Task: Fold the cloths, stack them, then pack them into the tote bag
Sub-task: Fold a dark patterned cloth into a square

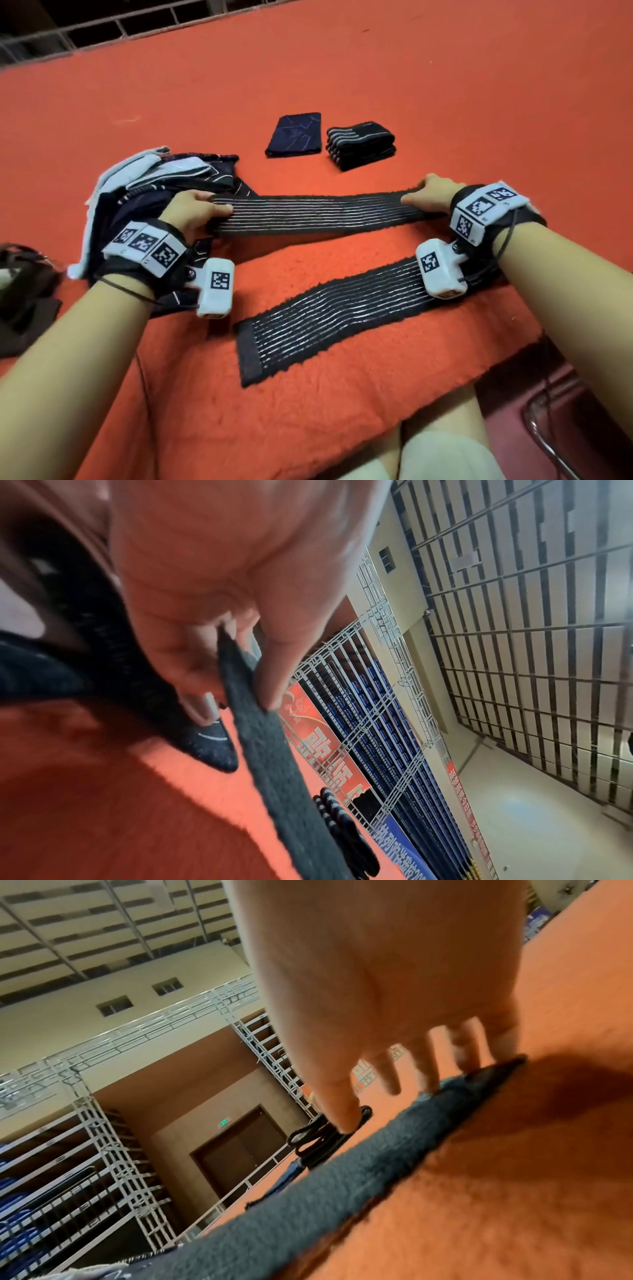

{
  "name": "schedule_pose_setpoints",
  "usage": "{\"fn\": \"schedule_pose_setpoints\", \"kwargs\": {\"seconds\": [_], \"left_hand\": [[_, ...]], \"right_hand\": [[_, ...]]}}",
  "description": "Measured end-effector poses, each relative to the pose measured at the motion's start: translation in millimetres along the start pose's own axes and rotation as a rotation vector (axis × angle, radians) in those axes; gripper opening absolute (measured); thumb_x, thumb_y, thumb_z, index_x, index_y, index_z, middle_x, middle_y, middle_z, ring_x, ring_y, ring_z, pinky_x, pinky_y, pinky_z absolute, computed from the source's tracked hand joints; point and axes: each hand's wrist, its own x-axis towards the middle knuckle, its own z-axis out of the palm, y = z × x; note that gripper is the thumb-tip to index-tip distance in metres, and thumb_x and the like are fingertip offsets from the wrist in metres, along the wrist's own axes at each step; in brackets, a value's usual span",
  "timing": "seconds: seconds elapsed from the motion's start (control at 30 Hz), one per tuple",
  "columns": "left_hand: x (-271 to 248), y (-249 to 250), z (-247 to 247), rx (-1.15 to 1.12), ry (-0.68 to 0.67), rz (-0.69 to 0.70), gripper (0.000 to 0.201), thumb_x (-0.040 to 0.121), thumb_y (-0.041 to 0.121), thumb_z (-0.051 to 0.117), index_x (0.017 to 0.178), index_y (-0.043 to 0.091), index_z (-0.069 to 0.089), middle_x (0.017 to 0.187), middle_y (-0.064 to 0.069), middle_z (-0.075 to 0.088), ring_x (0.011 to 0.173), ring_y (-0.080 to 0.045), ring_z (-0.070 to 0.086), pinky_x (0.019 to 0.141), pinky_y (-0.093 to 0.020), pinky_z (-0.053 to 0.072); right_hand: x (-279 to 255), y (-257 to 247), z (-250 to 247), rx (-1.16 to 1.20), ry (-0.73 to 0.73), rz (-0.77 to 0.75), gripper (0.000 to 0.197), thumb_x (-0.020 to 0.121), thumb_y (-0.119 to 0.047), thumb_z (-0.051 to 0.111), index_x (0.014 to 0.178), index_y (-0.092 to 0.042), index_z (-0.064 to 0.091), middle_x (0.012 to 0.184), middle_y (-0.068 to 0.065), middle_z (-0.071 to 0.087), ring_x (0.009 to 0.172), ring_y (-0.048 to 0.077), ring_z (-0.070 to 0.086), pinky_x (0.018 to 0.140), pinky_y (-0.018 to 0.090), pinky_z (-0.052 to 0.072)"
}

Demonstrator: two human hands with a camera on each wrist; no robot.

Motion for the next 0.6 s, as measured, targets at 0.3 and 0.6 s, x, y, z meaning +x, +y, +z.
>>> {"fn": "schedule_pose_setpoints", "kwargs": {"seconds": [0.3, 0.6], "left_hand": [[-12, -27, -8, -0.13, 0.176, -0.025, 0.013, 0.085, 0.007, 0.065, 0.076, 0.015, 0.059, 0.051, 0.007, 0.063, 0.039, 0.0, 0.055, 0.051, -0.018, 0.048], [-23, -29, -6, -0.06, 0.064, -0.092, 0.022, 0.089, -0.001, 0.055, 0.075, 0.016, 0.055, 0.046, 0.01, 0.062, 0.039, 0.001, 0.057, 0.04, -0.01, 0.045]], "right_hand": [[3, 11, 0, 0.064, 0.064, 0.094, 0.04, 0.08, -0.023, 0.072, 0.107, 0.004, 0.06, 0.113, 0.023, 0.062, 0.092, 0.029, 0.057, 0.071, 0.032, 0.039], [-21, -35, 13, 0.576, -0.019, -0.118, 0.026, 0.082, -0.006, 0.062, 0.067, -0.021, 0.047, 0.066, 0.002, 0.047, 0.052, 0.011, 0.042, 0.041, 0.019, 0.037]]}}
